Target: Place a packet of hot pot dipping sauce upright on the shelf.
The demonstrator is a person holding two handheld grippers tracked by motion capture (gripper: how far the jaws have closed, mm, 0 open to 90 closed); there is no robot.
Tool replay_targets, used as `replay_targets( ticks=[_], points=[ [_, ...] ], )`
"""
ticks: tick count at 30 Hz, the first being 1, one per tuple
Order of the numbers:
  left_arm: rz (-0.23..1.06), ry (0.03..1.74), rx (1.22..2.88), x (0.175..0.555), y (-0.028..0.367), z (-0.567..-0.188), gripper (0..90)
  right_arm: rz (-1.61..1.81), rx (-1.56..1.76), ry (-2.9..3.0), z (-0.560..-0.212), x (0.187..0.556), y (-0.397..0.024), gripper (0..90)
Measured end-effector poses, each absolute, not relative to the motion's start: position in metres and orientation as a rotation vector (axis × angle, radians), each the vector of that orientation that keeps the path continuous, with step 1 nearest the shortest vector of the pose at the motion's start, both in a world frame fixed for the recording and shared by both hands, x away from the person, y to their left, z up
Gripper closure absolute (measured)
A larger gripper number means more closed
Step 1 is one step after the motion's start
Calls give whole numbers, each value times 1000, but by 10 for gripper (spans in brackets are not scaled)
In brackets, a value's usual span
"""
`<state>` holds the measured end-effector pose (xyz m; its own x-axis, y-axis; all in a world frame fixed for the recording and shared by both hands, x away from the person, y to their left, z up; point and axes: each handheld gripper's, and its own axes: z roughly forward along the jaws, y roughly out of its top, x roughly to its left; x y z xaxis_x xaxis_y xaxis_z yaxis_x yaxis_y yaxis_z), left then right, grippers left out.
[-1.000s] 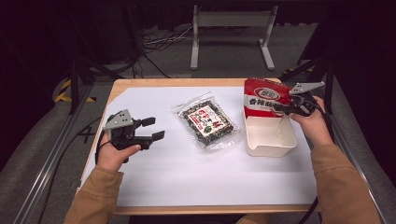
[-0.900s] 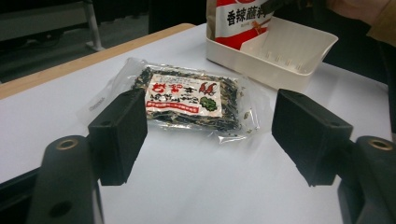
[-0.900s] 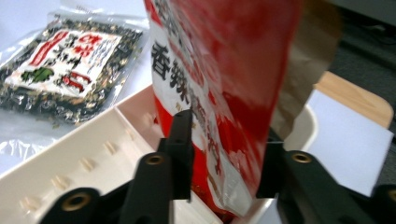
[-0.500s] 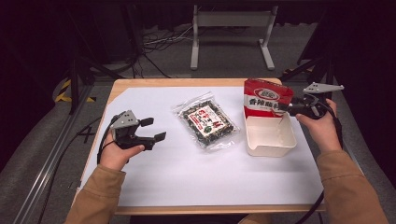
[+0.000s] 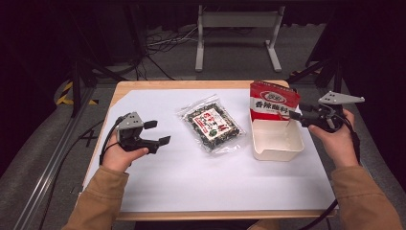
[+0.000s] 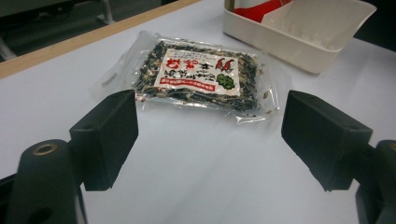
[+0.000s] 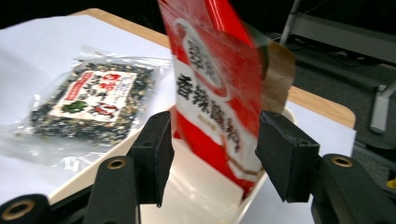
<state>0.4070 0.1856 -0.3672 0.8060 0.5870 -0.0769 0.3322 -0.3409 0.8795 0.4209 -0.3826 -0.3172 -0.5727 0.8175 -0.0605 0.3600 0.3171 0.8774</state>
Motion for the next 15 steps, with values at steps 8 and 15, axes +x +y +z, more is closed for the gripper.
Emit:
replay_targets(
  ticks=[8,15],
  points=[
    [316,688,1942,409,190,-365,172,1222,1001,2080,-311,390,-371,439],
    [270,682,1980,410,187,-368,170,1308,911,2132,-311,369,-347,442]
  ],
)
